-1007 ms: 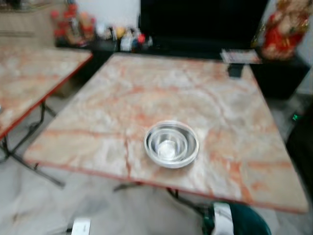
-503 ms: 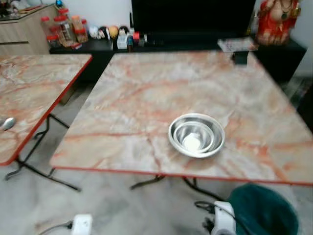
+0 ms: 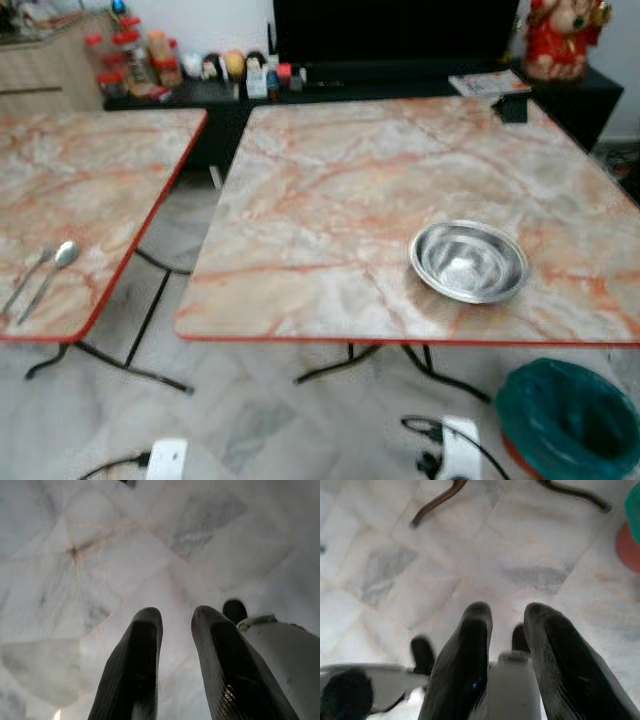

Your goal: Setting the table

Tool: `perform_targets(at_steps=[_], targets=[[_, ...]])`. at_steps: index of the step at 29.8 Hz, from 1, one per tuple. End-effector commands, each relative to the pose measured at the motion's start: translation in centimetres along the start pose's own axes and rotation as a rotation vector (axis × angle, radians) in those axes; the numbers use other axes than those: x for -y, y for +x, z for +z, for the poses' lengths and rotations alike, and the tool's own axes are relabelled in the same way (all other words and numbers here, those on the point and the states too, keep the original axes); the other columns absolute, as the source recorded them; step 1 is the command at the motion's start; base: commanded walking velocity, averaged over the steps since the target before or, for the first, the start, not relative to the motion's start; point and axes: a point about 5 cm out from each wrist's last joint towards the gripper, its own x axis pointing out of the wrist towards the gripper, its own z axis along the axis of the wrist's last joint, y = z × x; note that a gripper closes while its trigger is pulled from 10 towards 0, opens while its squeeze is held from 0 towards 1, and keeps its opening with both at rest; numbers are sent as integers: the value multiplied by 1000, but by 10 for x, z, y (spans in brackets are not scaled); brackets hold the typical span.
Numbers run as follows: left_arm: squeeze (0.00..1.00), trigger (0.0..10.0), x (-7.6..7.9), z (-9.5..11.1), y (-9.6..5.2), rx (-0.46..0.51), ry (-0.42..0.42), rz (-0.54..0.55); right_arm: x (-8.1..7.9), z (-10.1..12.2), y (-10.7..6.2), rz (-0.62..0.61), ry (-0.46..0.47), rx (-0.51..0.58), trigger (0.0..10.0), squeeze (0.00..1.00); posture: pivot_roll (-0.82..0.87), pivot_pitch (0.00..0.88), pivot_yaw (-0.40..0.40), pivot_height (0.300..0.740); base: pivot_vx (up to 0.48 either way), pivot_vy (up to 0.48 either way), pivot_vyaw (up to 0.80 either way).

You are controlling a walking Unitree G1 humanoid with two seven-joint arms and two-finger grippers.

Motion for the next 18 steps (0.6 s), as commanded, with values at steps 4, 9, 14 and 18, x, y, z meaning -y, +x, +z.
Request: perform_targets(at_steps=[4,9,14,18], targets=[[0,10000,-9,-10,-2,-39,20,16,-14,5,2,34,-1,16,10000,0,34,0,55,740,0,410,0],[0,10000,-9,-10,-2,-38,28,15,-16,7,2,41,9,22,10000,0,33,0,59,740,0,410,0],[0,10000,-11,-8,-2,-34,36,14,-19,9,3,50,15,23,10000,0,33,0,66,740,0,409,-555],[0,10000,-12,-6,-2,-32,47,13,-20,10,3,50,9,35,10000,0,32,0,70,740,0,411,-197]])
